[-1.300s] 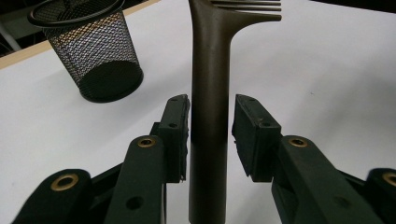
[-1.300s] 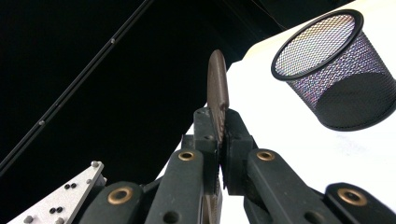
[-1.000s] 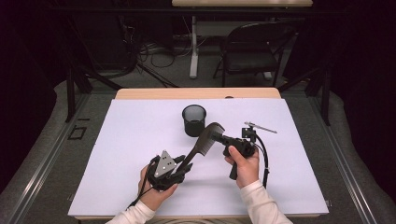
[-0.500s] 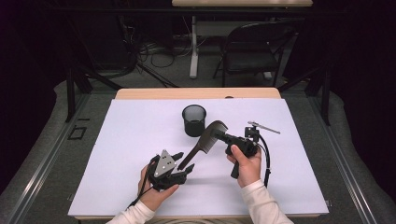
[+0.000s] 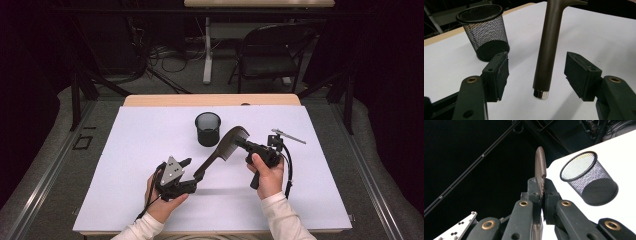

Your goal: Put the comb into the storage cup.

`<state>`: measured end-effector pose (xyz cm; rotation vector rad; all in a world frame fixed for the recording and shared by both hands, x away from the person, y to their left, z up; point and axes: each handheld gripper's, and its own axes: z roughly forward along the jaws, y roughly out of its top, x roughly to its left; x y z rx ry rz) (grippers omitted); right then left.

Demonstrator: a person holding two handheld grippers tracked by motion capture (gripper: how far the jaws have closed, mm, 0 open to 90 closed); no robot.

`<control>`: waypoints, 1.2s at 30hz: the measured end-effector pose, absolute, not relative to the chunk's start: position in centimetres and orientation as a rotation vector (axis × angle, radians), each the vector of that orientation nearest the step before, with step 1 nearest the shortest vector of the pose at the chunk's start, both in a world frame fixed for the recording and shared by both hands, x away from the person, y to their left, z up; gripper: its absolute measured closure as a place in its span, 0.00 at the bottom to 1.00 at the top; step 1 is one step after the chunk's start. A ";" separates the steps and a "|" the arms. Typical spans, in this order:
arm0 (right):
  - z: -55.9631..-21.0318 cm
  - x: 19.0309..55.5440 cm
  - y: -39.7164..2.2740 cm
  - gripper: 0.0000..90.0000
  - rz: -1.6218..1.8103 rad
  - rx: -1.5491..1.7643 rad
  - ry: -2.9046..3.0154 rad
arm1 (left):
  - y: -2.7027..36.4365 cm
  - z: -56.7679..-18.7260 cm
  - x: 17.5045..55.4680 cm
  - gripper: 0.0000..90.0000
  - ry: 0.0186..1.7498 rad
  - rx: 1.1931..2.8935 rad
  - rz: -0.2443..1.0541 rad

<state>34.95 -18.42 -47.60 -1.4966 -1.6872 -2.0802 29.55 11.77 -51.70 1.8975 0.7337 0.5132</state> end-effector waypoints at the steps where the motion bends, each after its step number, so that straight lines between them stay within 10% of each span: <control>1: -47.6 35.0 -18.5 0.97 -2.096 -1.496 -1.686 | 11.9 -51.7 29.6 0.40 0.734 1.897 0.516; 36: -46.6 34.7 -20.9 0.97 -2.239 -1.569 -1.695 | 16.0 -50.8 32.2 0.28 0.874 1.846 0.564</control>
